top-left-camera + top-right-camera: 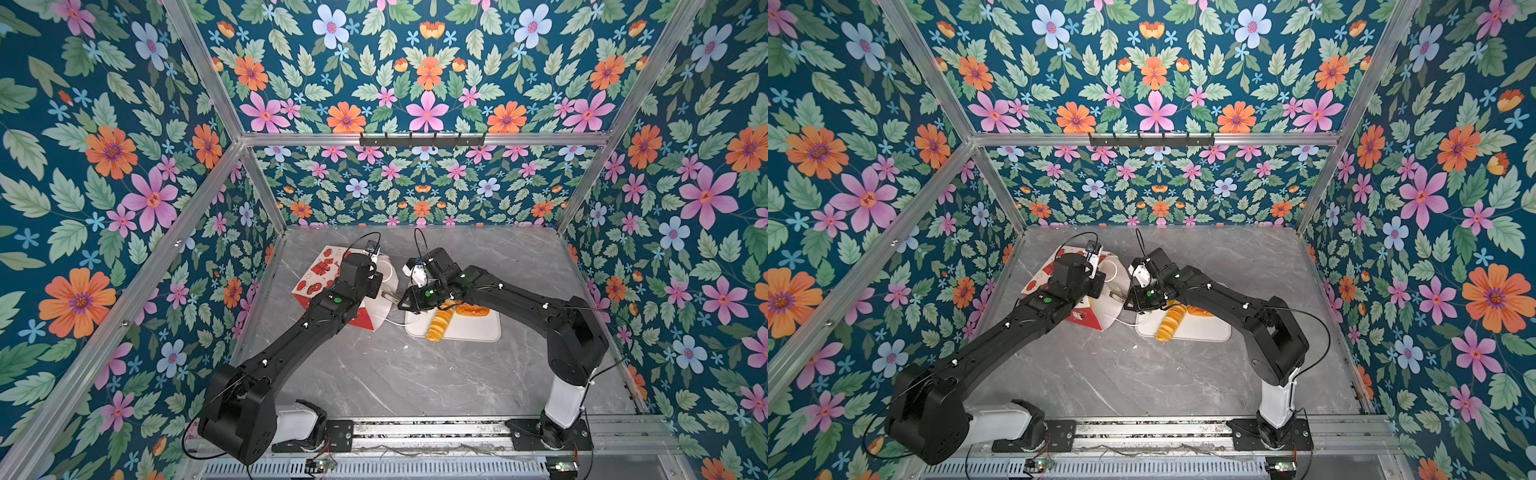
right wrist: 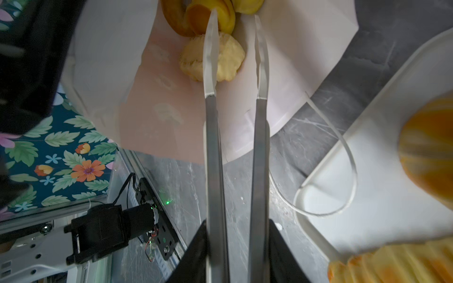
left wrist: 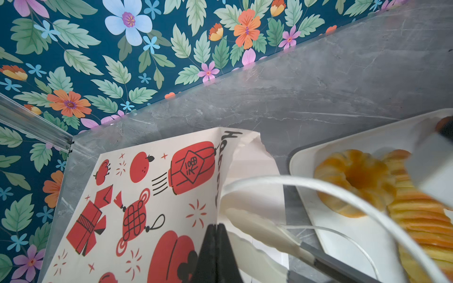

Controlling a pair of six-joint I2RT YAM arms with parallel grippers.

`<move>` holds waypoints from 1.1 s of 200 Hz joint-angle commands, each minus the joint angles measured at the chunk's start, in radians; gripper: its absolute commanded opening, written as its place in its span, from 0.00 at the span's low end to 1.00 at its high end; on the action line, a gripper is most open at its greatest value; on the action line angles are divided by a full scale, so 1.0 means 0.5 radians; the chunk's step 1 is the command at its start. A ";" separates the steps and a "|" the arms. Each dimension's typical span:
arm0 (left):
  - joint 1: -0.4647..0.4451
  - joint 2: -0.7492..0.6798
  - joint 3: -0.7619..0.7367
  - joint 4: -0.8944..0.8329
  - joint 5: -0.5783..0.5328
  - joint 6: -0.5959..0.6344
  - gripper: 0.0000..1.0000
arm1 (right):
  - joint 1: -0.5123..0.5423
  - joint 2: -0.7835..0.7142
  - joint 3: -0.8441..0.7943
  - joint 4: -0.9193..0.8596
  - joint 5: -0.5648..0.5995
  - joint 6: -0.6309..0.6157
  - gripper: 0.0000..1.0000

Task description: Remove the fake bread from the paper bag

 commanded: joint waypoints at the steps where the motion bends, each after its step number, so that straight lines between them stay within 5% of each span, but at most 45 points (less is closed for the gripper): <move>1: -0.001 0.000 0.017 -0.017 -0.010 0.020 0.03 | 0.002 0.026 0.007 0.291 0.039 0.087 0.36; 160: -0.001 -0.043 -0.008 0.007 0.109 -0.003 0.03 | 0.002 0.466 0.313 0.499 0.094 0.160 0.38; 220: -0.001 -0.007 0.007 0.016 0.026 -0.046 0.03 | 0.004 0.304 0.114 0.538 0.143 0.147 0.20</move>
